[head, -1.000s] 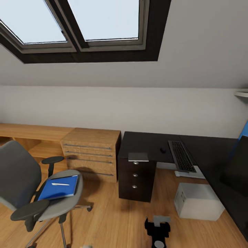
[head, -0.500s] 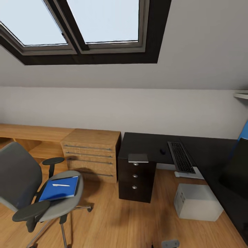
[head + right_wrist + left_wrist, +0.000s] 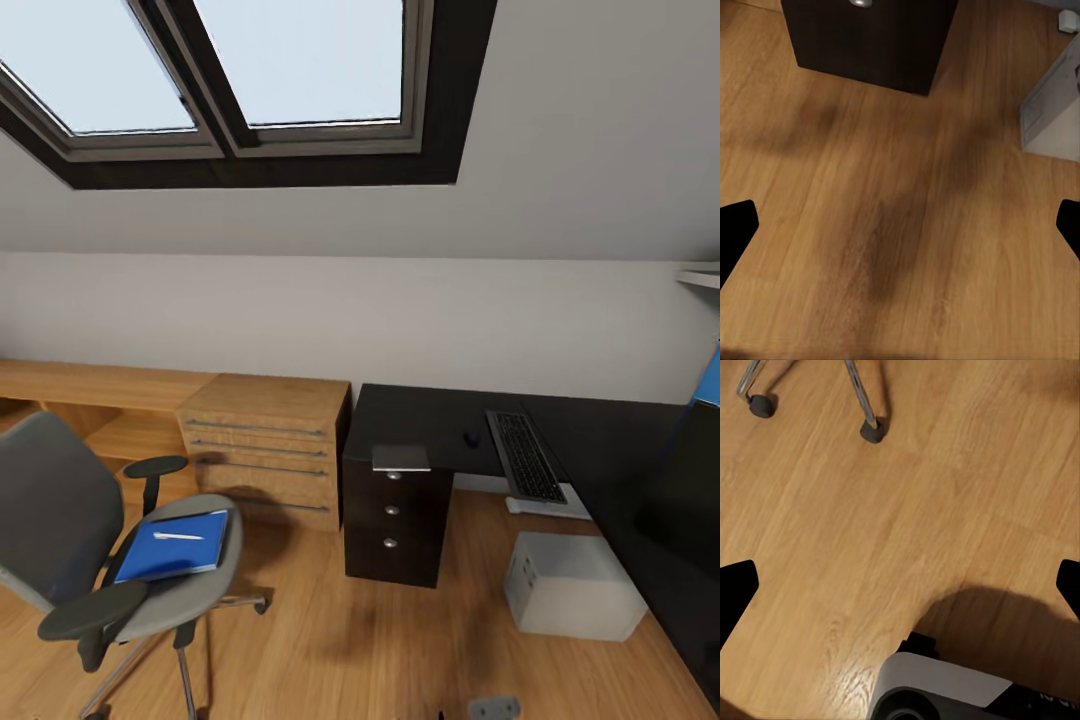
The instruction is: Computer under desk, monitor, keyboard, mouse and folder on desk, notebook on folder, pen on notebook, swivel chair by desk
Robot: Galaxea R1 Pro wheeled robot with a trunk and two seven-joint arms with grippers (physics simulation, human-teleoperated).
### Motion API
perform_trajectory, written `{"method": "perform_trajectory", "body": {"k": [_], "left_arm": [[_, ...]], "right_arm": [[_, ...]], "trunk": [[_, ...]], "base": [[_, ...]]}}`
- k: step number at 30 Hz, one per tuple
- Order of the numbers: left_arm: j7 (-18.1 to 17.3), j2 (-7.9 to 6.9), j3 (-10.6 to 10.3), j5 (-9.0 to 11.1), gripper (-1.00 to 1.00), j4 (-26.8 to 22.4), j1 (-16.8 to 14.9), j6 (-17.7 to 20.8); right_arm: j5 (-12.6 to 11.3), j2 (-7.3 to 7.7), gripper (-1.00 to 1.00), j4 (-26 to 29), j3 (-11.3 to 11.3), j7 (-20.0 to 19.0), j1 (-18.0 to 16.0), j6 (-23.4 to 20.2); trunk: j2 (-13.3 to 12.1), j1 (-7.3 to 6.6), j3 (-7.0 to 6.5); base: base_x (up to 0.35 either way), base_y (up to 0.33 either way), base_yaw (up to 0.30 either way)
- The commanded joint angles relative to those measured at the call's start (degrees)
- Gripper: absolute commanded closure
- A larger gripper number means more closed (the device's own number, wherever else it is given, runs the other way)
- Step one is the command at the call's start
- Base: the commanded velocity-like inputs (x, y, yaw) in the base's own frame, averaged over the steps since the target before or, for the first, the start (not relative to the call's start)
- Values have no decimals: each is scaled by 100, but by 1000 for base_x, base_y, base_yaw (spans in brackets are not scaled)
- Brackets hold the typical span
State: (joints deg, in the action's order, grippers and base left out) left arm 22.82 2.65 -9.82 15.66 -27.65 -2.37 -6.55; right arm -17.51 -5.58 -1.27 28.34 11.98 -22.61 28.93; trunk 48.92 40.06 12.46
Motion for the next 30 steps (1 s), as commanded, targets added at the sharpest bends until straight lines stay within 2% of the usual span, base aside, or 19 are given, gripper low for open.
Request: {"method": "perform_trajectory", "body": {"k": [1,3,11,20,30], "left_arm": [[38,-4,-47,60,-100,37,-5,-107],[38,-9,-46,60,-100,91,-3,-214],[38,-16,-45,60,-100,109,-6,-240],[38,-17,-39,60,-100,117,-7,-242],[38,-18,-38,60,-100,119,-4,-242]], "right_arm": [[-33,-4,-100,-13,49,19,-6,22],[-34,-4,-100,-13,55,16,-6,25],[-37,-8,-100,-12,58,0,-6,33],[-50,-12,-100,-6,57,-3,-6,34],[-51,-5,-100,-5,49,-3,-6,34]], "trunk": [[6,-1,8],[6,-1,8],[6,-1,14],[6,-1,84],[6,-1,172]], "base": [[-202,0,0],[-300,0,0],[-326,0,0],[-335,-6,10],[-319,-134,58]]}}
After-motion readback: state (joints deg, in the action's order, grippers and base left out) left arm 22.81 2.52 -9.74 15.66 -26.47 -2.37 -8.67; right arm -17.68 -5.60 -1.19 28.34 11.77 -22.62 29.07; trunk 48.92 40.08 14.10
